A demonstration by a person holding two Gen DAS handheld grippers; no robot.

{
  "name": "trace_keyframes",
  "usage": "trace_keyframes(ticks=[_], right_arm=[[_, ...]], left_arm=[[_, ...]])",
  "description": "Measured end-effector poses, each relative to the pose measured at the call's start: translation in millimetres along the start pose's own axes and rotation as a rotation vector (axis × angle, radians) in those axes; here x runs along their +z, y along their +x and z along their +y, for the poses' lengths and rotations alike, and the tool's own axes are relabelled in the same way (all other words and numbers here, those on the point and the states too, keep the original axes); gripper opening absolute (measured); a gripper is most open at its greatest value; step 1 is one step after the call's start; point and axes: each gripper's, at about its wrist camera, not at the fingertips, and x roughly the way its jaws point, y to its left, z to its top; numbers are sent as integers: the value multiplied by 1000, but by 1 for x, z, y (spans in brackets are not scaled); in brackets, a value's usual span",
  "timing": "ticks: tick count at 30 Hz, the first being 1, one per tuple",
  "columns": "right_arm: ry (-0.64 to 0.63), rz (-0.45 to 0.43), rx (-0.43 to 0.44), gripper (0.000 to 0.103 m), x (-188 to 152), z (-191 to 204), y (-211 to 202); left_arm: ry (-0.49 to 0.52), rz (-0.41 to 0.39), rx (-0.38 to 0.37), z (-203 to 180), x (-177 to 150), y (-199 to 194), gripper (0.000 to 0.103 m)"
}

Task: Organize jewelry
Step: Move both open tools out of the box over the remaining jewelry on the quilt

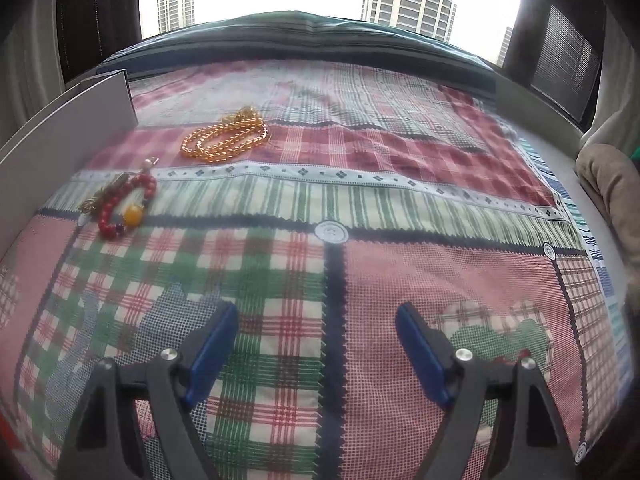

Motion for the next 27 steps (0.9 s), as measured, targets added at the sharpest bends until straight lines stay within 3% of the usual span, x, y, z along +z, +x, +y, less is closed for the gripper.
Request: trace_keyframes(ticks=[8, 14, 18, 27], right_arm=[[45, -20, 3, 82, -1, -3, 16], [66, -13, 27, 84, 0, -7, 20], [66, -13, 27, 85, 0, -6, 20], [67, -12, 25, 85, 0, -6, 20]], left_arm=[[61, 73, 86, -24, -10, 71, 102], [53, 98, 77, -21, -16, 81, 102], [4, 107, 32, -13, -17, 86, 103], [2, 107, 33, -14, -16, 89, 103]])
